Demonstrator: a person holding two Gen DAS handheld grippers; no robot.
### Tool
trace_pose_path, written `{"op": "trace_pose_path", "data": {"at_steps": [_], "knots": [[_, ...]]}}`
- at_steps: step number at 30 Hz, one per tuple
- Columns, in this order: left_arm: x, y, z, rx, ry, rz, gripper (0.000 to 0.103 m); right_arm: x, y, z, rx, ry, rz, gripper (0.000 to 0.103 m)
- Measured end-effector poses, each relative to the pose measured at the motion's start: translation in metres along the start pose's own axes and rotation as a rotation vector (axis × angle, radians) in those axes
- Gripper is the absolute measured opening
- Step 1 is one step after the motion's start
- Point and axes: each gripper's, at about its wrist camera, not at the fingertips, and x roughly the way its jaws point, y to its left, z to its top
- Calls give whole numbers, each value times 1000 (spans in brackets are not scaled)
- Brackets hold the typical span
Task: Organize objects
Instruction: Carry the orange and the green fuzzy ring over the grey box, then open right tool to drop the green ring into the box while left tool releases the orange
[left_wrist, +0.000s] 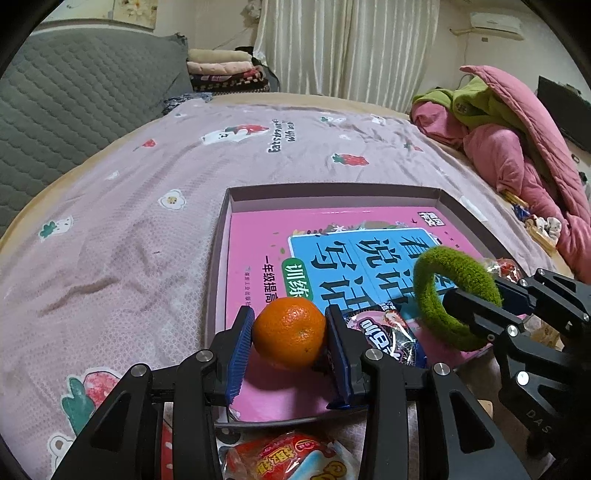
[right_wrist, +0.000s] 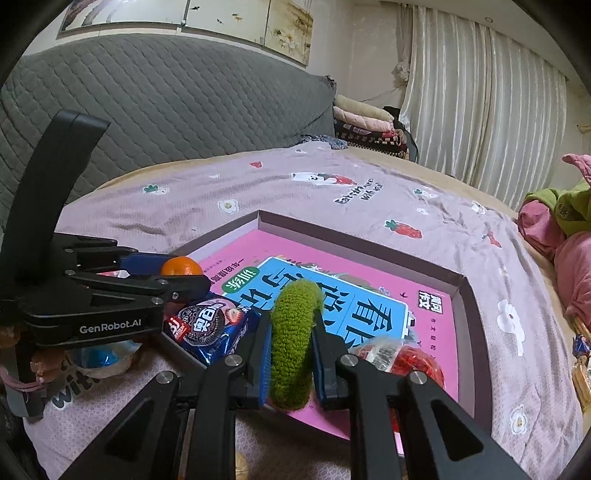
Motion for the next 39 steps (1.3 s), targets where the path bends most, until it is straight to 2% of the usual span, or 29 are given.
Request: {"op": "trace_pose_path", "data": {"at_steps": [6,10,39], "knots": [[-1,1,0,-12,14,-6,40,1,2,0,-7,14,7,20],[-2,3,-2,-20,14,-2,40,2,3,-1,-13,19,8,29],[-15,10,-7,-45,16,12,41,-6,13,2,-54,0,30,54]]}}
